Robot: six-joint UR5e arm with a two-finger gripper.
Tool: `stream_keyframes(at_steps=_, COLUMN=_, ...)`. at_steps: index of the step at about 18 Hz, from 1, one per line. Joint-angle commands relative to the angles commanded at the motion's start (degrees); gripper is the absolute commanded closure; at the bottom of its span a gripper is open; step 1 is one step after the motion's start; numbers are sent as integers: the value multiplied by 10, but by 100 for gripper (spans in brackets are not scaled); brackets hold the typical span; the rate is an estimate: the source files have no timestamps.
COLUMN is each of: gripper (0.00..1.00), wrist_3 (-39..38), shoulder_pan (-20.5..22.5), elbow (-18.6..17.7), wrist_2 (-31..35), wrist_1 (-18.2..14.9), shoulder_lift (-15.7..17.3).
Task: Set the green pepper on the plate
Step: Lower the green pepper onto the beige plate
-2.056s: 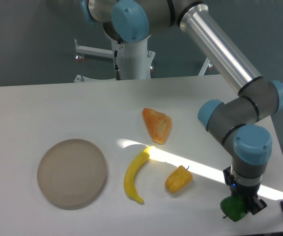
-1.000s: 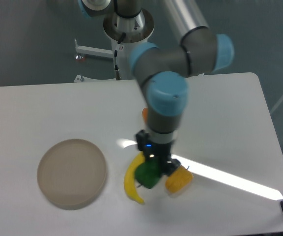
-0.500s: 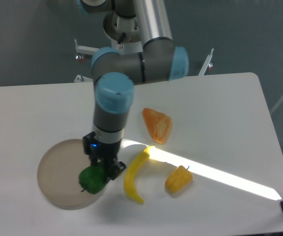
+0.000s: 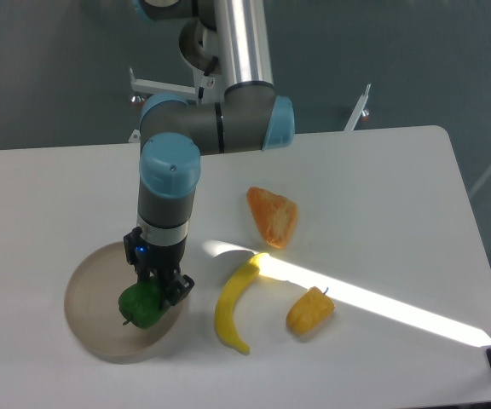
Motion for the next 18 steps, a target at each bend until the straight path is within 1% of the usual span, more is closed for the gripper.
stream_keyframes(at_steps=2, gripper=69, wrist_3=19, shoulder_pan=-5, elbow=-19, wrist_2=0, wrist_1=11, shoulder_lift=3)
stream_keyframes(at_steps=4, gripper=69, wrist_3=19, shoulder_pan=-18, elbow=-22, wrist_2=0, wrist_1=13, shoulder_lift=4)
stream_keyframes(at_steps=6, gripper=69, wrist_3=14, shoulder_pan=-20, elbow=-27, wrist_2=0, wrist_1=18, shoulder_lift=1)
stream_keyframes(at_steps=9, gripper=69, wrist_3=19, shoulder_pan=-21, elbow=-29, wrist_2=0, wrist_1=32, shoulder_lift=-4)
stream_keyframes(at_steps=11, gripper=69, wrist_3=38, shoulder_pan=-22, elbow=-30, wrist_2=-1, wrist_1=36, shoulder_lift=-10)
stream_keyframes(at_steps=13, gripper=69, wrist_3=54, shoulder_pan=-25, elbow=-30, wrist_2=-1, wrist_1=37, shoulder_lift=-15)
stream_keyframes(at_steps=18, gripper=69, wrist_3=51, shoulder_pan=-26, elbow=-31, wrist_2=-2, wrist_1=38, shoulder_lift=-19)
